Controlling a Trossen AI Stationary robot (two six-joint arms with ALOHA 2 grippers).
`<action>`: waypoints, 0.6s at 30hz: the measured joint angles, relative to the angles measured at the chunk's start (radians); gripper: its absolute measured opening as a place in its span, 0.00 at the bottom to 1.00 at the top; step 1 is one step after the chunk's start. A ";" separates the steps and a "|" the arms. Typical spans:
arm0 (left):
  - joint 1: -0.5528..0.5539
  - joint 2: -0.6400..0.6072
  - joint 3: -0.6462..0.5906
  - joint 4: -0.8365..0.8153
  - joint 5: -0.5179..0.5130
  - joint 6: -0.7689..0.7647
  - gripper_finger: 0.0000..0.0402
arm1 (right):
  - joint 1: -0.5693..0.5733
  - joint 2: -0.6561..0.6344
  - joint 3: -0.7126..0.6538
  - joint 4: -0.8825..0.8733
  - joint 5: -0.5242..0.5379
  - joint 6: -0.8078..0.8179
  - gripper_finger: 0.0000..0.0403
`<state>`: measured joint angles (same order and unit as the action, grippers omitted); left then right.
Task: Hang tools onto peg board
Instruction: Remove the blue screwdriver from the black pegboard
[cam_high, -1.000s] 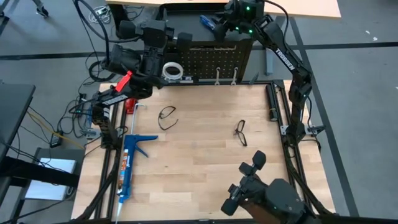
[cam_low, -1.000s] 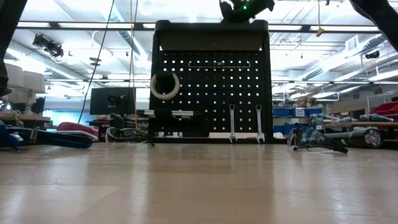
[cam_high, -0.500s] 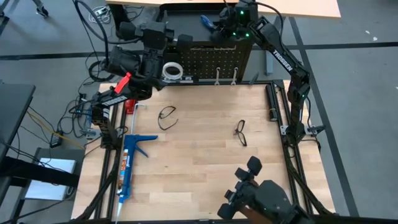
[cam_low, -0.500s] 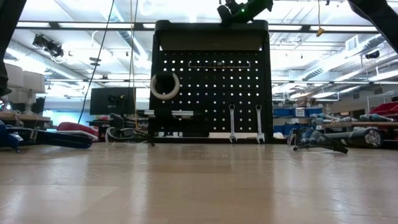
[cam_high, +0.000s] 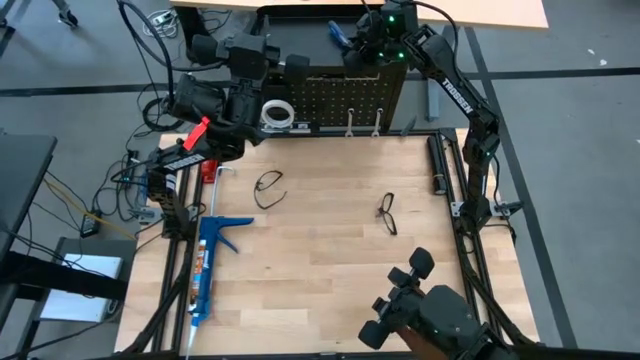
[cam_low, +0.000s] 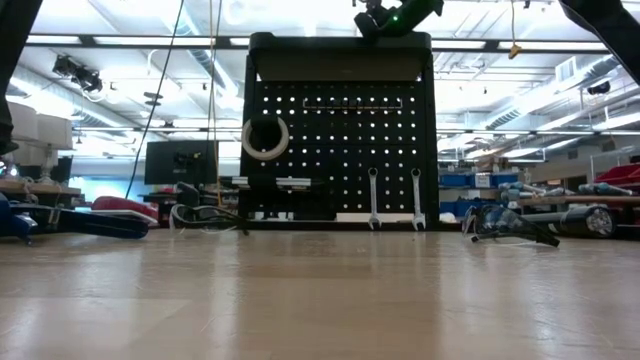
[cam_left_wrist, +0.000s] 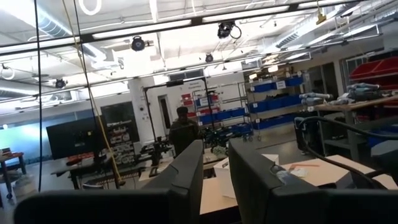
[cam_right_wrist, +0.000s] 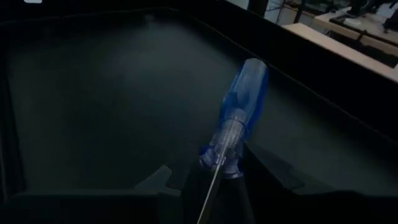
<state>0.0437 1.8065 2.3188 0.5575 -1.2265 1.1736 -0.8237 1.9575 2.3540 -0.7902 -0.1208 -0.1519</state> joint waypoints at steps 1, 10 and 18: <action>0.000 0.000 0.000 0.000 0.005 0.000 0.21 | -0.001 0.000 0.001 0.001 0.002 -0.007 0.28; 0.000 0.000 0.000 -0.001 0.015 0.000 0.21 | -0.003 -0.001 0.005 -0.014 0.015 -0.027 0.04; 0.000 -0.004 0.000 -0.001 0.016 0.006 0.21 | -0.002 0.001 0.000 -0.009 0.011 -0.011 0.03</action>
<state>0.0437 1.8022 2.3188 0.5562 -1.2108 1.1796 -0.8261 1.9589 2.3542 -0.7996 -0.1094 -0.1629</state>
